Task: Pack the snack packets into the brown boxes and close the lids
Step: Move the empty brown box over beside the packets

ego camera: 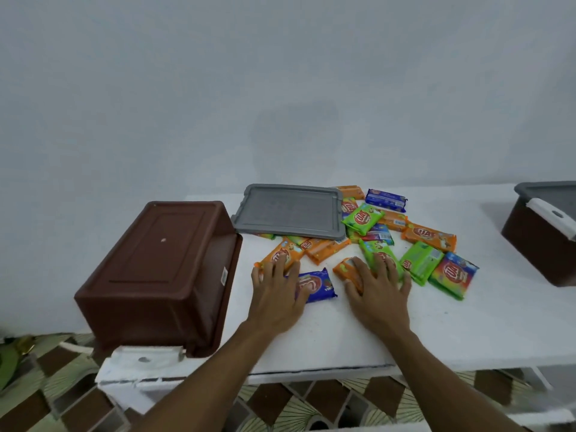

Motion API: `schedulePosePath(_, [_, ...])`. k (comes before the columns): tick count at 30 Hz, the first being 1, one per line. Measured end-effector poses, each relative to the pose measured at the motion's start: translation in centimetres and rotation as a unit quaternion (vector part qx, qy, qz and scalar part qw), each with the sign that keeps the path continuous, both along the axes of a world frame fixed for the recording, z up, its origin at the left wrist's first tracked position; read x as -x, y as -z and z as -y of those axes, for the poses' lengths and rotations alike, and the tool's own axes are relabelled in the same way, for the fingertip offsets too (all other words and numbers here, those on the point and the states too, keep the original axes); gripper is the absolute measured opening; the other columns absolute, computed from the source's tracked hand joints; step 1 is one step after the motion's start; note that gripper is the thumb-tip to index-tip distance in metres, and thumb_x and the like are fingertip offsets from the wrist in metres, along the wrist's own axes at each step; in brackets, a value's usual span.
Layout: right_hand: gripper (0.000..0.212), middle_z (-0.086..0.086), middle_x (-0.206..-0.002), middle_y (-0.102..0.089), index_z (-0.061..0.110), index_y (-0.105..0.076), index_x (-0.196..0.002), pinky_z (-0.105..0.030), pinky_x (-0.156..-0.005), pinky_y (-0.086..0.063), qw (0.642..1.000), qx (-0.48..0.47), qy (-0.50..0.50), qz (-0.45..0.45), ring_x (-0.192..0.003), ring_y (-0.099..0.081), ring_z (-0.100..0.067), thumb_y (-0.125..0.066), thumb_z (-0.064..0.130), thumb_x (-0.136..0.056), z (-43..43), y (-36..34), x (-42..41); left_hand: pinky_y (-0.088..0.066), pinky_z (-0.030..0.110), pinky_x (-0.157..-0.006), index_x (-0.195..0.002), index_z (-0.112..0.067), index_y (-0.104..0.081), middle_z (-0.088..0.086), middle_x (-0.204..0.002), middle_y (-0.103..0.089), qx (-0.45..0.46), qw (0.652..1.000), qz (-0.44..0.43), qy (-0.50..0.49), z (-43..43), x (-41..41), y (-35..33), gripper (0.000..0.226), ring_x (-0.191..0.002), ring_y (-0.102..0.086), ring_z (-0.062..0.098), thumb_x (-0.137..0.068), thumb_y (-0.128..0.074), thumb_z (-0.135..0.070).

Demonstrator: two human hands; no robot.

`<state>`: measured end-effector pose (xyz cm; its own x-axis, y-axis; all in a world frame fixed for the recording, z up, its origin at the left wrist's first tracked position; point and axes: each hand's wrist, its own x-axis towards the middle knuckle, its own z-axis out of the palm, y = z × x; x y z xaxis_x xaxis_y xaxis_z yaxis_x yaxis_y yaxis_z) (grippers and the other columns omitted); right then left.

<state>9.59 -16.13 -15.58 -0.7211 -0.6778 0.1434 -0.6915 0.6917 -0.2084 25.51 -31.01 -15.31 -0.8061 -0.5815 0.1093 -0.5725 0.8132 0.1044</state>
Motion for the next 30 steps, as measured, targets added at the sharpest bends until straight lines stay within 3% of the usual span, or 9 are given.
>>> schedulePosePath(4, [0.049,-0.003,-0.158,-0.023,0.035,-0.041,-0.142,-0.062,-0.115,-0.004,0.994,0.085,0.036,0.054,-0.148,-0.011,-0.023,-0.036,0.049,-0.095,-0.6,-0.5,0.1,0.003,0.057,-0.116,-0.153,-0.026,-0.017,0.005,-0.160,-0.014,-0.018,0.999,0.009,0.029,-0.4,0.2,0.0,0.080,-0.147,-0.008,0.026,-0.086,-0.006,-0.069])
schedulePosePath(6, [0.052,-0.002,-0.159,-0.023,0.038,-0.041,-0.141,-0.063,-0.115,-0.005,0.995,0.085,0.024,0.053,-0.148,-0.011,-0.023,-0.032,0.056,-0.093,-0.8,-0.4,0.0,0.005,0.058,-0.116,-0.154,-0.031,-0.007,0.004,-0.162,-0.006,-0.048,0.998,0.010,0.036,0.0,0.5,0.2,0.077,-0.148,0.001,0.029,-0.089,-0.016,-0.072])
schedulePosePath(9, [0.064,0.005,-0.161,-0.011,0.046,-0.026,-0.146,-0.063,-0.113,0.002,0.999,0.017,-0.024,0.041,-0.149,-0.002,-0.020,-0.016,0.070,-0.088,-0.8,-0.2,0.1,0.000,0.057,-0.118,-0.152,-0.032,0.011,0.006,-0.162,0.009,-0.093,0.994,0.027,0.052,0.6,1.5,0.3,0.081,-0.147,0.015,0.033,-0.091,-0.026,-0.070])
schedulePosePath(12, [0.071,0.010,-0.162,0.001,0.049,-0.007,-0.149,-0.066,-0.113,0.002,0.999,-0.027,-0.033,0.033,-0.149,0.006,-0.016,0.003,0.074,-0.083,-1.1,-0.2,0.9,-0.001,0.057,-0.118,-0.152,-0.029,0.014,0.005,-0.162,0.013,-0.095,0.994,0.028,0.041,0.4,2.4,0.1,0.083,-0.146,0.016,0.035,-0.092,-0.026,-0.069])
schedulePosePath(16, [0.059,0.012,-0.162,0.007,0.053,0.000,-0.148,-0.067,-0.112,0.006,0.997,-0.059,-0.020,0.039,-0.149,0.010,-0.012,-0.009,0.069,-0.092,-2.1,-0.8,2.6,-0.002,0.059,-0.116,-0.152,-0.031,0.014,0.006,-0.162,0.014,-0.099,0.993,0.047,0.043,-0.5,4.1,-0.2,0.082,-0.144,0.017,0.042,-0.091,-0.025,-0.070])
schedulePosePath(23, [0.058,0.009,-0.163,0.002,0.052,-0.006,-0.148,-0.072,-0.109,0.005,0.994,-0.077,0.008,0.083,-0.149,0.007,-0.016,-0.014,0.068,-0.093,-2.6,-1.7,5.5,0.001,0.061,-0.113,-0.152,-0.029,0.014,0.006,-0.161,0.019,-0.129,0.983,0.111,0.069,-1.4,7.9,-1.4,0.085,-0.143,0.021,0.044,-0.090,-0.026,-0.072])
schedulePosePath(27, [0.059,0.004,-0.162,-0.010,0.046,-0.018,-0.149,-0.073,-0.106,0.003,0.986,-0.127,0.022,0.107,-0.149,-0.006,-0.024,-0.026,0.066,-0.094,-1.5,-3.7,6.3,0.001,0.061,-0.116,-0.154,-0.029,0.008,0.002,-0.163,0.009,-0.123,0.971,0.152,0.135,0.4,7.0,-4.3,0.086,-0.148,0.010,0.034,-0.091,-0.035,-0.070])
schedulePosePath(30, [0.051,0.000,-0.157,-0.029,0.039,-0.034,-0.144,-0.071,-0.110,-0.004,0.994,-0.068,0.041,0.076,-0.145,-0.024,-0.024,-0.038,0.056,-0.096,-0.3,-4.4,5.1,0.000,0.062,-0.116,-0.154,-0.028,-0.006,0.002,-0.163,-0.008,-0.063,0.978,0.133,0.144,1.7,4.7,-7.3,0.078,-0.149,-0.004,0.029,-0.093,-0.040,-0.062])
